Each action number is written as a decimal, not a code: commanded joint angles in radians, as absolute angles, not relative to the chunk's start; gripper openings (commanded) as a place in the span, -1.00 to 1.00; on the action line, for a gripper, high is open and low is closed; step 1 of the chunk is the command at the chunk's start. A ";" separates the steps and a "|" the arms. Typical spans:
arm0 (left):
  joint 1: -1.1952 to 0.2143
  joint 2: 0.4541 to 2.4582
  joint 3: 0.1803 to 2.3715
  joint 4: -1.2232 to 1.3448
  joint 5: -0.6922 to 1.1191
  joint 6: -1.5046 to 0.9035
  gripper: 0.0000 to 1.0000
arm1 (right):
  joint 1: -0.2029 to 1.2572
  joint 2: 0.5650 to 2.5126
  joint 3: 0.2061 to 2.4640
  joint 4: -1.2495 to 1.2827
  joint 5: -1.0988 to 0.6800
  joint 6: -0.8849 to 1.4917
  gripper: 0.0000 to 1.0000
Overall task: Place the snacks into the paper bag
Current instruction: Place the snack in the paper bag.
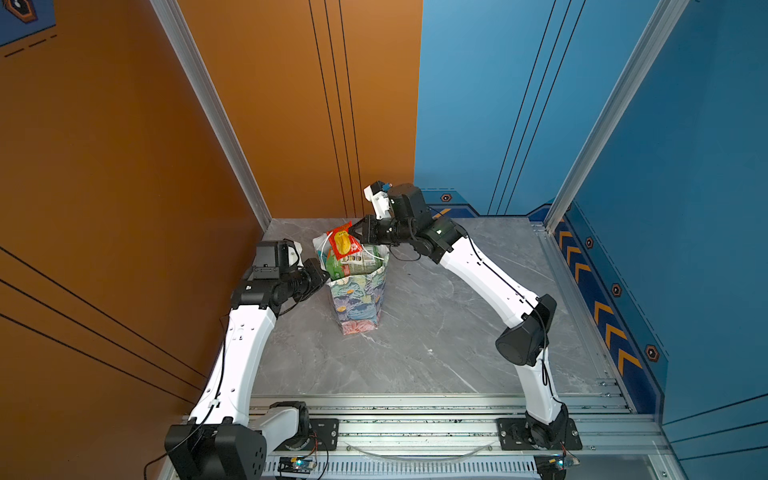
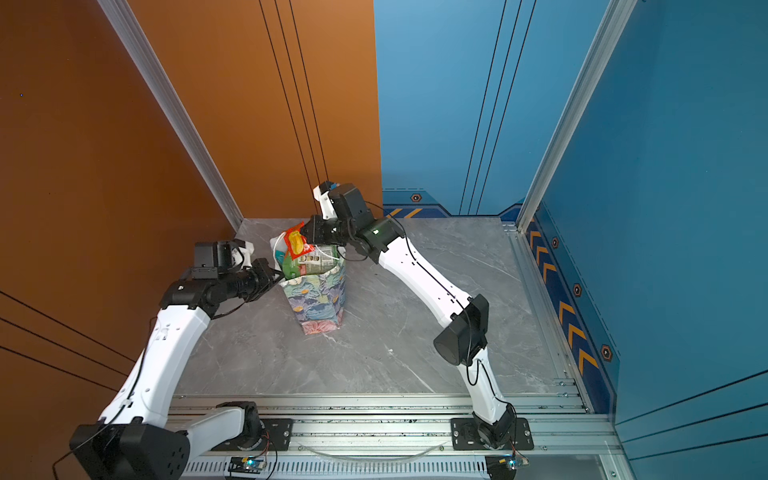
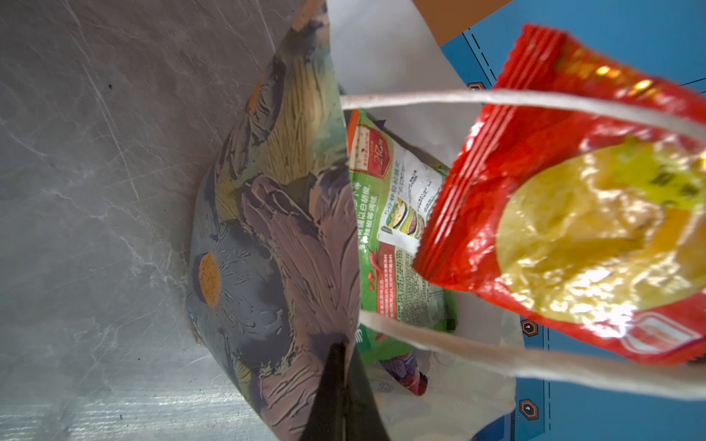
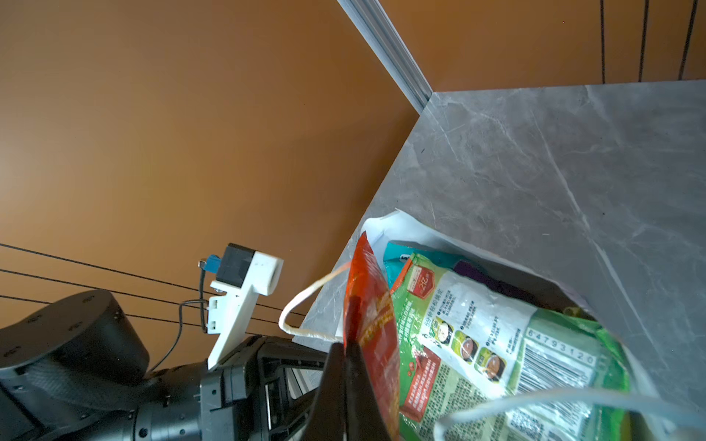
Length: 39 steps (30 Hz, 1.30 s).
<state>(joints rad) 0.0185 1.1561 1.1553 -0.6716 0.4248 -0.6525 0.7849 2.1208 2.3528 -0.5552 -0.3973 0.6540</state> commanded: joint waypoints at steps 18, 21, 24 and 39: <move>0.011 1.149 1.168 -0.683 0.442 -0.653 -1.00 | 0.708 1.959 2.256 -0.565 -0.350 0.647 0.04; 0.012 1.145 1.169 -0.681 0.443 -0.651 -0.96 | 0.653 1.909 2.205 -0.561 -0.305 0.622 0.10; 0.012 1.138 1.171 -0.681 0.448 -0.644 -0.61 | 0.616 1.844 2.104 -0.520 -0.274 0.618 0.22; 0.015 0.990 1.193 -0.622 0.465 -0.542 0.96 | 0.447 1.515 1.628 -0.400 -0.102 0.549 0.82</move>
<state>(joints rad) 0.0185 1.0538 1.1687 -0.6659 0.4503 -0.5907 0.4740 1.5875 1.6932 -0.4377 -0.1768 0.6064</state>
